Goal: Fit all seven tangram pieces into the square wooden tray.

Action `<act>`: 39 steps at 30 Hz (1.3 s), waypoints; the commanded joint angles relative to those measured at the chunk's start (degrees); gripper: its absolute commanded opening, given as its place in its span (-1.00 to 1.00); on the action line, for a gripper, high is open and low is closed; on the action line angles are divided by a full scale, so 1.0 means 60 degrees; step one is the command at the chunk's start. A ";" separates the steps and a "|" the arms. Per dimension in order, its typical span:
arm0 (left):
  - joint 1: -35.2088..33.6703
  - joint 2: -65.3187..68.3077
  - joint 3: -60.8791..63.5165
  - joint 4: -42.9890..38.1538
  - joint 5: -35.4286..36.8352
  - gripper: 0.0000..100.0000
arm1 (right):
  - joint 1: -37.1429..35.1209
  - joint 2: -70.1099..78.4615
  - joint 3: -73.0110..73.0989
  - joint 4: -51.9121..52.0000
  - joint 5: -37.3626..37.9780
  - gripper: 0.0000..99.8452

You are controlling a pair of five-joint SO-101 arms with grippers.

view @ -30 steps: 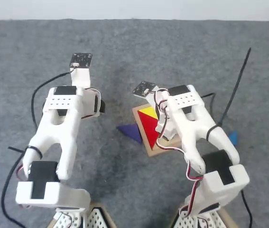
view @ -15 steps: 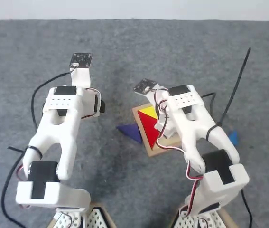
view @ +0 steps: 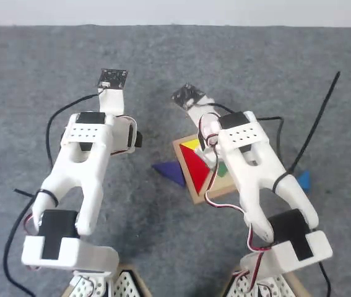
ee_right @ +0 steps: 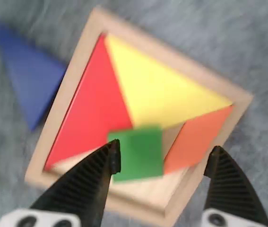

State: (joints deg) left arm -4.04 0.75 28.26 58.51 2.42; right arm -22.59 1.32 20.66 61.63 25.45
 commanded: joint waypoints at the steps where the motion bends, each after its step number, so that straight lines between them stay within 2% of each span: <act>1: 0.0059 -0.0469 -0.0359 0.0073 0.0029 -0.58 | 0.0418 0.0344 -0.0059 -0.1443 -0.0733 -0.43; 6: 0.0073 -0.0469 -0.0359 0.0073 0.0029 -0.58 | 0.0491 0.0842 -0.0029 -0.1736 -0.1114 -0.43; 19: 0.0073 -0.0469 -0.0359 0.0073 0.0029 -0.58 | 0.0462 0.0168 0.1729 -0.1604 -0.0791 -0.43; 25: 0.0073 -0.0454 -0.0359 0.0073 0.0029 -0.58 | 0.0491 -0.1267 0.2183 -0.1531 -0.1187 -0.43; 34: 0.0073 -0.0454 -0.0344 0.0073 0.0029 -0.58 | 0.0608 -0.4491 0.4132 -0.1912 -0.1802 -0.43; 39: 0.0073 -0.0454 -0.0300 0.0059 0.0029 -0.58 | 0.2059 -0.4593 0.4659 -0.1766 -0.1993 -0.43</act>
State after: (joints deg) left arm -4.04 0.75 28.26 58.51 2.42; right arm -17.14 -23.82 48.44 51.08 14.64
